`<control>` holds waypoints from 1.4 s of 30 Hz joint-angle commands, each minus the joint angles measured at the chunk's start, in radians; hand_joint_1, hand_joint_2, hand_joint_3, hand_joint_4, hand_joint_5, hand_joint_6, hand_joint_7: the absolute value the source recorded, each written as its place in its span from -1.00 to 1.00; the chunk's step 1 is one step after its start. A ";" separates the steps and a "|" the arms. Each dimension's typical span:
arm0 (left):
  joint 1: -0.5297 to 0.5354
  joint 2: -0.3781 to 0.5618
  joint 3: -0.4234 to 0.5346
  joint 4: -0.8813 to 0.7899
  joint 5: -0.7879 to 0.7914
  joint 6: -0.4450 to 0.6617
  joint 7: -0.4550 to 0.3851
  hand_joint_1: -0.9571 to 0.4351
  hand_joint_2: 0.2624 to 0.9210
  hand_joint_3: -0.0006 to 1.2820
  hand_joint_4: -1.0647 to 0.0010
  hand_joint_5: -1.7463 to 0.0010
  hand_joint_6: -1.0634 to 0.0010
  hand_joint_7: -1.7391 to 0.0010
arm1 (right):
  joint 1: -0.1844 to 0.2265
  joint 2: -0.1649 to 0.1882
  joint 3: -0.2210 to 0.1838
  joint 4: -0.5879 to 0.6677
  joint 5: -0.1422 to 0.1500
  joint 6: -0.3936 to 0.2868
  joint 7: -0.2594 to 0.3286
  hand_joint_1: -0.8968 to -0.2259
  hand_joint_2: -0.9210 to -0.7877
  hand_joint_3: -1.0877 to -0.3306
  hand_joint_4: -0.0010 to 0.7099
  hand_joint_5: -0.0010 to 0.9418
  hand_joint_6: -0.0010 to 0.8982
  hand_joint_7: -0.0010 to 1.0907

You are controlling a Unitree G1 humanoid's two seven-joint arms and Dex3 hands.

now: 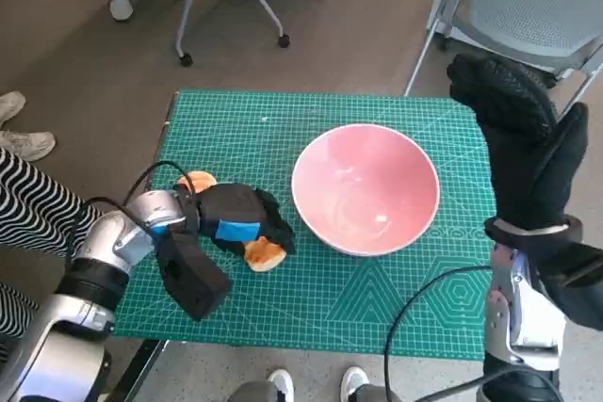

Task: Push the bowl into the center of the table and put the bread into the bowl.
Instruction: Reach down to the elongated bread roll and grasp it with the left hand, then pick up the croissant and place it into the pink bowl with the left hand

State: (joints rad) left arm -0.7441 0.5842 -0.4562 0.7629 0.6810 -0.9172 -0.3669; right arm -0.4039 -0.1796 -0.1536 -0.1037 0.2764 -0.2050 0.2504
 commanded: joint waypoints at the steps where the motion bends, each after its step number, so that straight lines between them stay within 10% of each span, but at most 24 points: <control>1: -0.021 0.022 -0.007 0.019 0.002 0.004 -0.001 0.38 1.00 -0.81 -0.11 -0.49 -0.16 -0.31 | 0.024 0.002 -0.004 0.008 0.007 0.007 0.004 -0.41 -1.00 0.15 -0.37 -1.00 -0.75 -0.03; 18: -0.001 0.093 0.067 -0.165 -0.237 0.038 -0.206 0.38 1.00 -0.89 -0.23 -0.24 -0.24 -0.43 | 0.022 0.005 -0.004 0.015 0.009 0.004 0.005 -0.40 -1.00 0.15 -0.37 -1.00 -0.74 -0.03; 30: -0.021 0.137 0.177 -0.576 -0.535 0.286 -0.411 0.38 1.00 -0.93 -0.27 -0.24 -0.32 -0.36 | 0.019 -0.013 -0.015 0.003 0.013 0.003 0.013 -0.36 -1.00 0.10 -0.38 -1.00 -0.78 -0.05; 42: -0.184 -0.004 0.224 -0.705 -0.601 0.436 -0.387 0.38 0.99 -0.93 -0.33 -0.34 -0.27 -0.26 | 0.011 -0.012 -0.028 0.022 0.020 -0.015 0.018 -0.36 -1.00 0.07 -0.39 -1.00 -0.79 -0.04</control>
State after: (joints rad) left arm -0.8745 0.6314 -0.2317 0.0738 0.0683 -0.4900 -0.7852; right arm -0.4049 -0.1926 -0.1786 -0.0979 0.2826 -0.2217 0.2600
